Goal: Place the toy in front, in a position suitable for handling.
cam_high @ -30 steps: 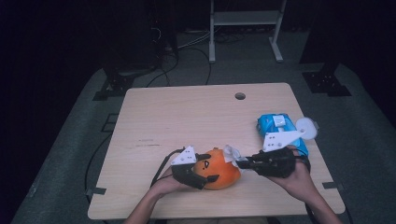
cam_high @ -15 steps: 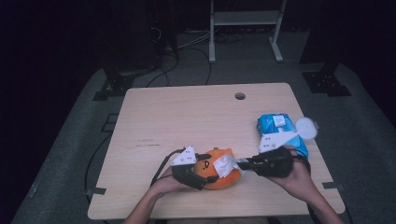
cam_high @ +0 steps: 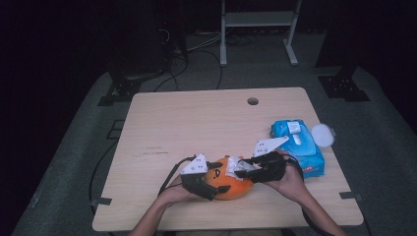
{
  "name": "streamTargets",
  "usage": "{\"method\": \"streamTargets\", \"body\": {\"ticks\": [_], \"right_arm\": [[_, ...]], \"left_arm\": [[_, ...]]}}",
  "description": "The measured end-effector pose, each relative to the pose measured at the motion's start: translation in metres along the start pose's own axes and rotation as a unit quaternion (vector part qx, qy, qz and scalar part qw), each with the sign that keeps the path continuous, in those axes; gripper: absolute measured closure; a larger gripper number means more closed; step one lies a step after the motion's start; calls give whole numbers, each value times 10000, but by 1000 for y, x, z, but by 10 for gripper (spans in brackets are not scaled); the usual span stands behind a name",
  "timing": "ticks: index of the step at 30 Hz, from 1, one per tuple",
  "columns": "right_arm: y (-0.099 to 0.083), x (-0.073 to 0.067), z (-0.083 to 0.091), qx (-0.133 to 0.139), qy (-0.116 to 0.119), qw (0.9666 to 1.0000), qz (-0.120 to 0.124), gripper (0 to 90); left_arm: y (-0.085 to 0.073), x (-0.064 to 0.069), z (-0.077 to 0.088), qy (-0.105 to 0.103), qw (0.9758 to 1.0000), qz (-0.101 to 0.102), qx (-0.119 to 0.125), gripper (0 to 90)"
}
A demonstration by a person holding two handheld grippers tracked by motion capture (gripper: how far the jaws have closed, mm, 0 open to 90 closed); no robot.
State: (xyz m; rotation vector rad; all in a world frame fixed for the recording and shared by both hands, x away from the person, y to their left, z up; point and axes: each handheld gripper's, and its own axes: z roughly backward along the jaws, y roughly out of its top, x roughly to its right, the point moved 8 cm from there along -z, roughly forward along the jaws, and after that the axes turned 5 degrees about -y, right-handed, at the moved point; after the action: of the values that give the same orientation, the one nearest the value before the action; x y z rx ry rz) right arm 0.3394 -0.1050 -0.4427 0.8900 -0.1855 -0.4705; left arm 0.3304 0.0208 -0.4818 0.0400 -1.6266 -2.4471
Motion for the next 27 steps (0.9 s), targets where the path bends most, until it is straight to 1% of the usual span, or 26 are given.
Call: {"method": "streamTargets", "body": {"ticks": [3,4,6,7,9,12,13,14,15,16,17,18,19,20,22,23,24,25,27], "right_arm": [[1,-1,-3,24,27,10000,-37,539],[1,0,-6,83,78,9999,-117,537],[1,0,-8,91,91,9998,-159,539],[0,-1,-13,91,37,9997,-206,566],[-3,-1,-17,51,-83,9998,-190,607],[-7,-2,-19,80,-213,9996,-156,701],[-7,-2,-19,86,-228,9996,-175,721],[-7,-2,-19,86,-228,9996,-175,721],[-7,-3,-17,109,-252,9995,-162,759],[-7,-3,-17,109,-252,9995,-162,759],[-7,-2,-14,136,-258,9994,-169,772],[-7,-2,-14,136,-258,9994,-169,772],[-7,-2,-9,195,-299,9992,-155,774],[-7,-2,-9,195,-299,9992,-155,774],[-10,-2,-5,196,-279,9993,-164,781],[-14,-2,-1,194,-227,9994,-193,801],[-14,-2,-1,194,-227,9994,-193,801],[-17,-1,2,185,-228,9994,-193,817],[-19,-1,5,180,-241,9994,-189,821]], "left_arm": [[0,1,0,-8,10000,-30,-28,180],[0,1,-1,-23,9999,-84,-66,180],[-1,2,-1,-34,9999,-101,-85,180],[-1,3,-2,-40,9998,-134,-145,178],[-2,3,-3,-41,9998,-135,-169,175],[-1,3,-2,-41,9996,-148,-219,164],[-1,3,-2,-24,9996,-166,-247,156],[-1,3,-2,-24,9996,-166,-247,150],[2,2,3,27,9994,-192,-298,144],[2,2,3,27,9994,-192,-298,143],[6,-1,9,93,9995,-122,-269,143],[6,-1,9,93,9995,-122,-269,143],[6,-5,15,207,9995,4,-252,143],[6,-5,15,207,9995,4,-252,145],[1,-7,16,208,9992,36,-332,157],[-2,-7,16,139,9994,62,-297,170],[-2,-7,16,139,9994,62,-297,188],[-2,-7,15,154,9993,7,-332,195],[-2,-8,16,172,9992,9,-350,200]]}}
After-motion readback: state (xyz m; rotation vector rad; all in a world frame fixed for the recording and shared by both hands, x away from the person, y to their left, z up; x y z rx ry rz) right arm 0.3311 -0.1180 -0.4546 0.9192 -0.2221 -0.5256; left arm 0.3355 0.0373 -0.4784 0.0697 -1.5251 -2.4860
